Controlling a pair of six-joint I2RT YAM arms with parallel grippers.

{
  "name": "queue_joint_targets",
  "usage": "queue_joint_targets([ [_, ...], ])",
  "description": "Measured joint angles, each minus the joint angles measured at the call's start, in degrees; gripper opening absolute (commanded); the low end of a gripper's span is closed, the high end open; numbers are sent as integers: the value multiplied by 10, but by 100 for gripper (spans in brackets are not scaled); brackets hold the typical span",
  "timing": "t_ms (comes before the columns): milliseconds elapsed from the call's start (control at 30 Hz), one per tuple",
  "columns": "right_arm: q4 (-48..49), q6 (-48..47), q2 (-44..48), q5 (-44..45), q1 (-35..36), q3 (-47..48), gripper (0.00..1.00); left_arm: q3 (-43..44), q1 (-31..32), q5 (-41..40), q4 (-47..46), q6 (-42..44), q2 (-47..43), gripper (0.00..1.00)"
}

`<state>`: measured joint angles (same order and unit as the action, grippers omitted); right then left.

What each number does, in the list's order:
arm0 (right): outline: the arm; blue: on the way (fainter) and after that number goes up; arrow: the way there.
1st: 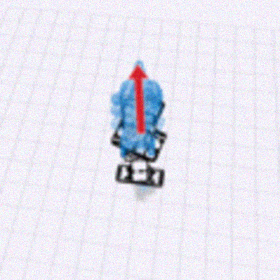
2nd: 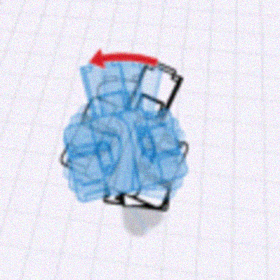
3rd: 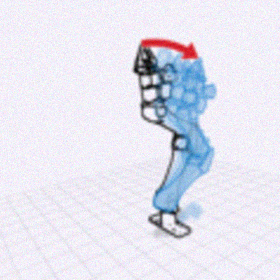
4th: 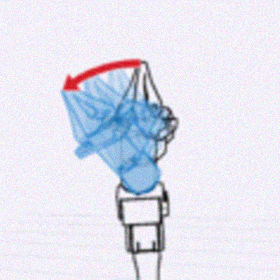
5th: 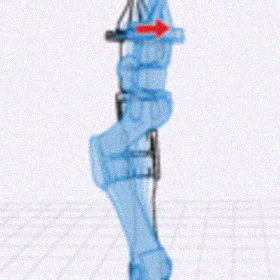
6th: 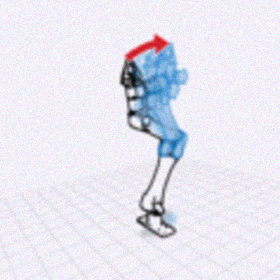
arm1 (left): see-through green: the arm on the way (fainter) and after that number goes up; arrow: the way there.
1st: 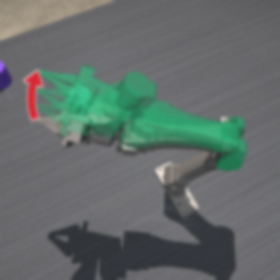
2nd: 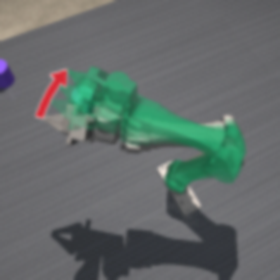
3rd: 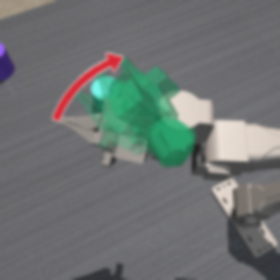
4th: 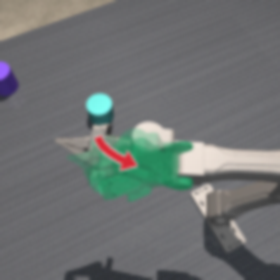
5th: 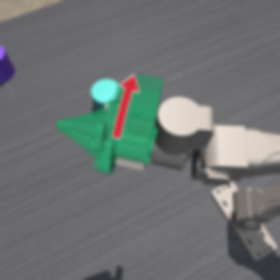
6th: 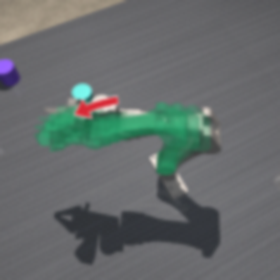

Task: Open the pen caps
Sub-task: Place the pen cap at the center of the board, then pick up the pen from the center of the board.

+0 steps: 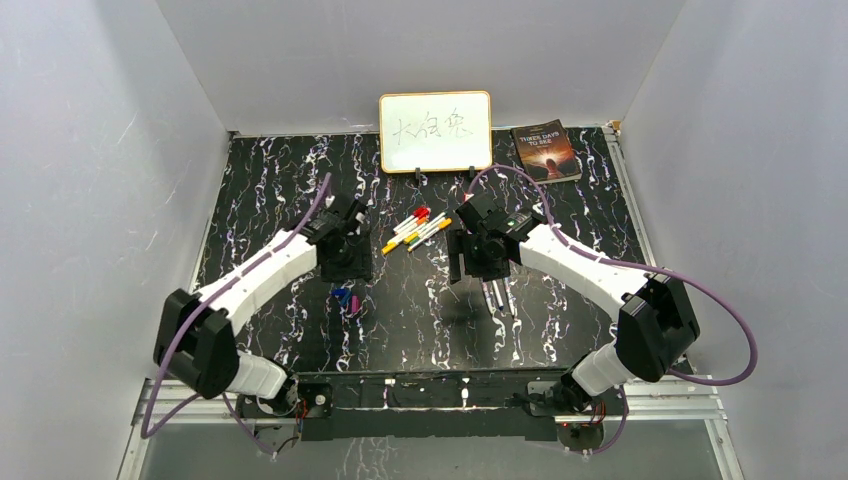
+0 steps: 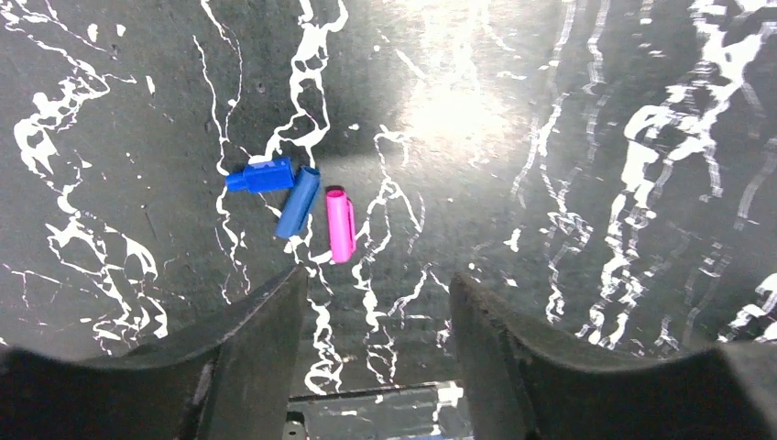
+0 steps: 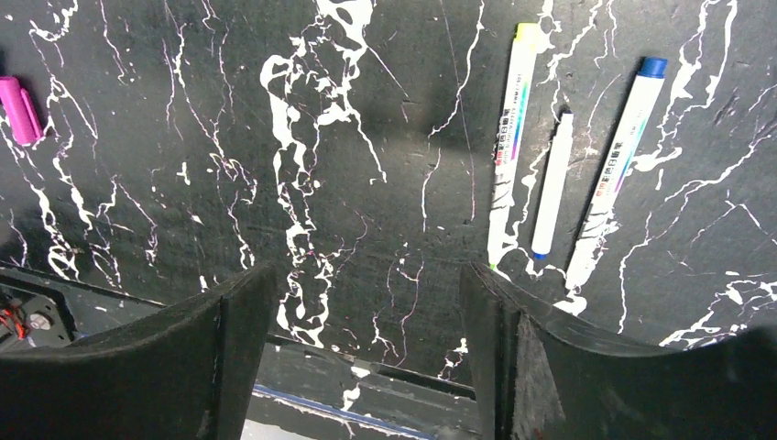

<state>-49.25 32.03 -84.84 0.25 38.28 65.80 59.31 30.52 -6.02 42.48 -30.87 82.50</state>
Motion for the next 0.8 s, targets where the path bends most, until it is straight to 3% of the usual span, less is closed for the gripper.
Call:
queue_joint_targets([
  [33, 1, 0, 0, -1, 0, 0, 73, 6, 0, 2, 4, -2, -14, 66],
  [100, 3, 1, -2, -3, 0, 0, 74, 13, 0, 8, 14, -6, -42, 91],
  [133, 3, 1, -3, -5, 0, 1, 76, 15, 0, 12, 17, -8, -57, 98],
  [200, 2, 2, -16, -5, 0, 7, 82, 16, 0, 23, 26, -16, -86, 98],
  [300, 1, 6, -46, -6, 0, 28, 98, 17, 0, 39, 37, -24, -117, 98],
  [400, 0, 12, -89, -3, 0, 68, 97, 17, 0, 53, 47, -31, -144, 98],
  [533, -1, 22, -147, 5, 0, 136, 86, 17, 0, 70, 56, -42, -180, 98],
  [800, 31, 91, -251, 17, 0, 212, 49, 11, 0, 101, 61, -51, -236, 98],
])
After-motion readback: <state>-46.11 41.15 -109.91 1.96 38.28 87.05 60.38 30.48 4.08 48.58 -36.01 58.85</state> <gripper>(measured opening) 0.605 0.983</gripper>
